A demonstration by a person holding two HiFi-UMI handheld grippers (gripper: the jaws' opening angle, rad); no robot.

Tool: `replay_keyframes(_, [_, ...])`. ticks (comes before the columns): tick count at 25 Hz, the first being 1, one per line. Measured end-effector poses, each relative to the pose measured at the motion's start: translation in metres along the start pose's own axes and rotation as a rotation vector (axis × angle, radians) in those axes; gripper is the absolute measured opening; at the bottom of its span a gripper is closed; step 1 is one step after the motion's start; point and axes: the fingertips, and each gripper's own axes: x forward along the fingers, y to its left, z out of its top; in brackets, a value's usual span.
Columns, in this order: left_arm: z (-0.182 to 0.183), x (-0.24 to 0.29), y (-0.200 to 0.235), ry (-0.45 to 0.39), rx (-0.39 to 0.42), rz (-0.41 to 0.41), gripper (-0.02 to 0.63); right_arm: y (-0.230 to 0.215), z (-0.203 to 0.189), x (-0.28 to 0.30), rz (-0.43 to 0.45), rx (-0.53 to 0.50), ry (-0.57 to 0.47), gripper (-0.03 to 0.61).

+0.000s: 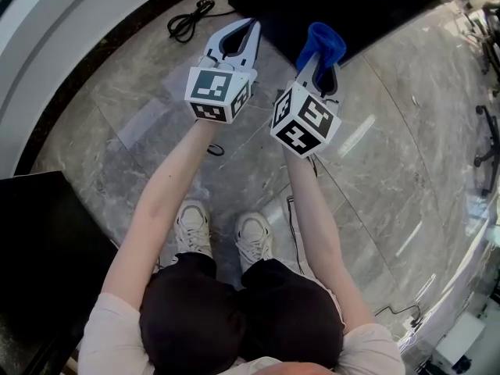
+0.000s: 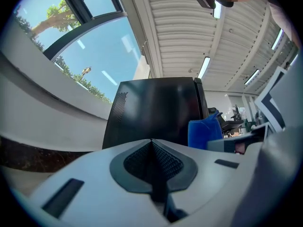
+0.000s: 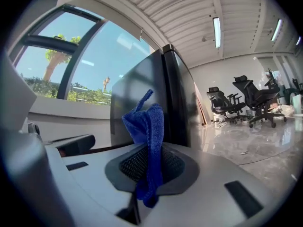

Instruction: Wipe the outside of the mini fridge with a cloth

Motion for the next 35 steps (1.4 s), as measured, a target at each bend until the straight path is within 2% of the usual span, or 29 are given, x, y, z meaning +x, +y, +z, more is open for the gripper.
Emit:
replay_keyframes(3, [-0.011, -0.007, 0.014, 0.022, 0.032, 0.01, 0.005, 0.029, -0.005, 0.009, 0.074, 0.013, 0.001, 0.061])
replay_keyframes(8, [-0.03, -0.014, 0.066, 0.032, -0.022, 0.109, 0.005, 0.076, -0.031, 0.032, 0.185, 0.039, 0.056, 0.061])
replay_keyframes(14, [-0.061, -0.004, 0.132, 0.062, -0.04, 0.166, 0.005, 0.138, -0.08, 0.085, 0.256, 0.052, 0.125, 0.061])
replay_keyframes(22, [-0.106, 0.003, 0.207, 0.102, -0.069, 0.2, 0.005, 0.21, -0.135, 0.173, 0.257, 0.078, 0.178, 0.061])
replay_keyframes(26, [-0.12, -0.006, 0.234, 0.119, -0.08, 0.233, 0.005, 0.231, -0.148, 0.208, 0.254, 0.009, 0.172, 0.061])
replay_keyframes(31, [-0.123, -0.009, 0.246, 0.115, -0.096, 0.242, 0.005, 0.239, -0.16, 0.227, 0.233, -0.059, 0.184, 0.061])
replay_keyframes(35, [-0.123, -0.007, 0.246, 0.121, -0.098, 0.234, 0.005, 0.23, -0.169, 0.231, 0.181, -0.044, 0.211, 0.061])
